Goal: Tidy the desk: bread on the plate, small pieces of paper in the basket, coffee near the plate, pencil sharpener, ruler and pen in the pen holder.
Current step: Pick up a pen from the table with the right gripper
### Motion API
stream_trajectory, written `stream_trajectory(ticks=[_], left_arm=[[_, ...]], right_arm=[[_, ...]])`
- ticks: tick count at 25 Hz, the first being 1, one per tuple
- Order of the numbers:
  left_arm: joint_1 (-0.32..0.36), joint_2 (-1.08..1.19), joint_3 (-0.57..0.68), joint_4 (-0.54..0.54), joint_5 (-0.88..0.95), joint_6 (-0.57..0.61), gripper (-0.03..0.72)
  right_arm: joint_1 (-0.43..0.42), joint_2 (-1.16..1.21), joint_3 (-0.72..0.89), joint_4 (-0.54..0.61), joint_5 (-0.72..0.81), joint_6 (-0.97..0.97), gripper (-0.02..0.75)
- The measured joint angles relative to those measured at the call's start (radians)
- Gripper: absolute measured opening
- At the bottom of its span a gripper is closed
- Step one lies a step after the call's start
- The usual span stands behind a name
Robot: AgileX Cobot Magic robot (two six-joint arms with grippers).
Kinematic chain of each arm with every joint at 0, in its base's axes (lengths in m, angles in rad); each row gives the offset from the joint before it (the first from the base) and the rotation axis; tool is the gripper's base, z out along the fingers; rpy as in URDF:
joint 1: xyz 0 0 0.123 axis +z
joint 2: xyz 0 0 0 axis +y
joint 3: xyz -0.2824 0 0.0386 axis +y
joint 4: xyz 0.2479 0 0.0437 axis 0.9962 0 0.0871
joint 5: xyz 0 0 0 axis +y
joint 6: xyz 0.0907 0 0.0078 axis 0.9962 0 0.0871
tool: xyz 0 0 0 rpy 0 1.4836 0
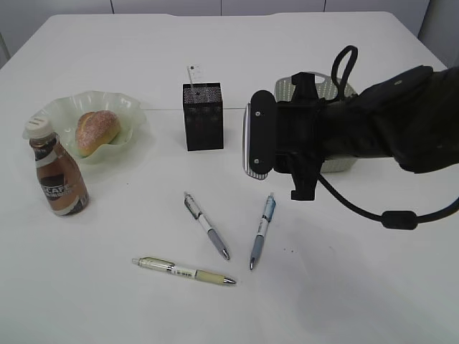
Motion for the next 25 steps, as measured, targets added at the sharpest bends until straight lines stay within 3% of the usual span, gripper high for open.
stream_trajectory(ticks=[3,11,25], left_arm=[[0.000,0.000,0.000,-0.008,0.000,0.000,0.353],[0.000,0.000,0.000,-0.010,-0.006,0.000,0.353],[0.000,0.000,0.000,-0.010,0.006,0.000,0.353]], right_arm=[[0.008,0.000,0.000,0.001,0.052,-0.046,0.349],[0.008,0.000,0.002,0.009,0.123,-0.454,0.350],[0.008,-0.024,0.195,0.011,0.145,-0.462,0.349]])
